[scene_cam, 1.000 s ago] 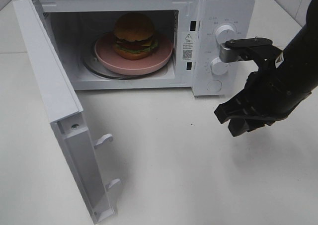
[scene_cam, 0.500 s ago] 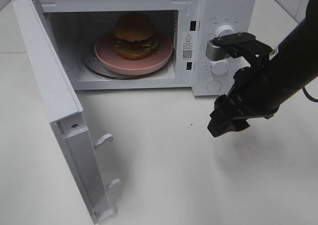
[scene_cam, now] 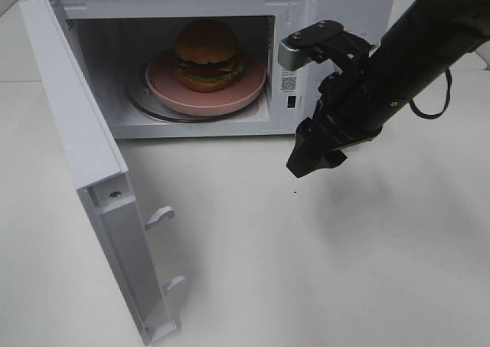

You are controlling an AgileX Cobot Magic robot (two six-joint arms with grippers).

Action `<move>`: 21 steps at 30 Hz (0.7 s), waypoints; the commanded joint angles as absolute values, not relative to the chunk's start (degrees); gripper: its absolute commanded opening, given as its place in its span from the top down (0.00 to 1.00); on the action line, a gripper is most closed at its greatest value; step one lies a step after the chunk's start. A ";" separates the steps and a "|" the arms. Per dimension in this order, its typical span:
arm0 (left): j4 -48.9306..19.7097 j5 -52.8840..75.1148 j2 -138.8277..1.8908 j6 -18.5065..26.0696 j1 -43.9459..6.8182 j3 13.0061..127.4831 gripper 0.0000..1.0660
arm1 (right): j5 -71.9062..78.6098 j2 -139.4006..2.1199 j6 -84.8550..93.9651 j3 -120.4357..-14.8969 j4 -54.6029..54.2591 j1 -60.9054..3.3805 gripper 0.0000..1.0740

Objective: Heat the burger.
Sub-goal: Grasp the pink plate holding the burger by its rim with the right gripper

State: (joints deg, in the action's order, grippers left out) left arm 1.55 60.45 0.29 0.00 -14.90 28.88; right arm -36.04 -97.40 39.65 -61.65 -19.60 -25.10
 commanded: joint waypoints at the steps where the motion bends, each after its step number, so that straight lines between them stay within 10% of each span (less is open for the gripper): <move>1: 1.66 59.59 1.43 0.00 -14.78 28.65 1.00 | -36.21 -98.38 41.77 -63.48 -18.56 -26.41 0.41; 21: 1.66 59.59 1.43 0.00 -14.78 28.65 1.00 | -29.85 -105.48 41.83 -76.43 10.31 -43.03 0.41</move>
State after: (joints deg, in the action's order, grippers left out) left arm 1.55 60.45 0.29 0.00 -14.90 28.88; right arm -29.97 -103.99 41.31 -74.60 6.02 -41.54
